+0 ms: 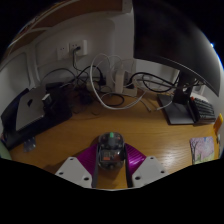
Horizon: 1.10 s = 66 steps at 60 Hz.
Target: Arrange mouse
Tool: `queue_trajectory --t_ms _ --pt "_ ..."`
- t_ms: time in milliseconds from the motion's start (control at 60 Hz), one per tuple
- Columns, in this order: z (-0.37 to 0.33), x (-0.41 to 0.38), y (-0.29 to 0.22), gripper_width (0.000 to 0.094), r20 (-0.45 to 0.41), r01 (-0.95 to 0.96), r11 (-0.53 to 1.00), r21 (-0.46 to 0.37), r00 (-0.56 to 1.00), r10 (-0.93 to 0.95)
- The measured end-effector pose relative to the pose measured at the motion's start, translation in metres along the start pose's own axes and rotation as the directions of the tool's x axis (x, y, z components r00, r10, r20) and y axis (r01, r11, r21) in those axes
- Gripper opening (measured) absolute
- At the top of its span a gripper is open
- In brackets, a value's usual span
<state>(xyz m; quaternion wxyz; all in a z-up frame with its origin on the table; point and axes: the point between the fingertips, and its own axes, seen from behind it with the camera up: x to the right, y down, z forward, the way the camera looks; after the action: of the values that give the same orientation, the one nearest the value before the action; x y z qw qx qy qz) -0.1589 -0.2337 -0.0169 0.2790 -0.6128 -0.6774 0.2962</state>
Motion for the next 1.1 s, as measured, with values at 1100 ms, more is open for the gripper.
queue_trajectory --t_ms 1100 --pt "-0.082 0.396 0.078 0.0443 -0.116 -0.128 0.991 -0.039 0.986 0.123"
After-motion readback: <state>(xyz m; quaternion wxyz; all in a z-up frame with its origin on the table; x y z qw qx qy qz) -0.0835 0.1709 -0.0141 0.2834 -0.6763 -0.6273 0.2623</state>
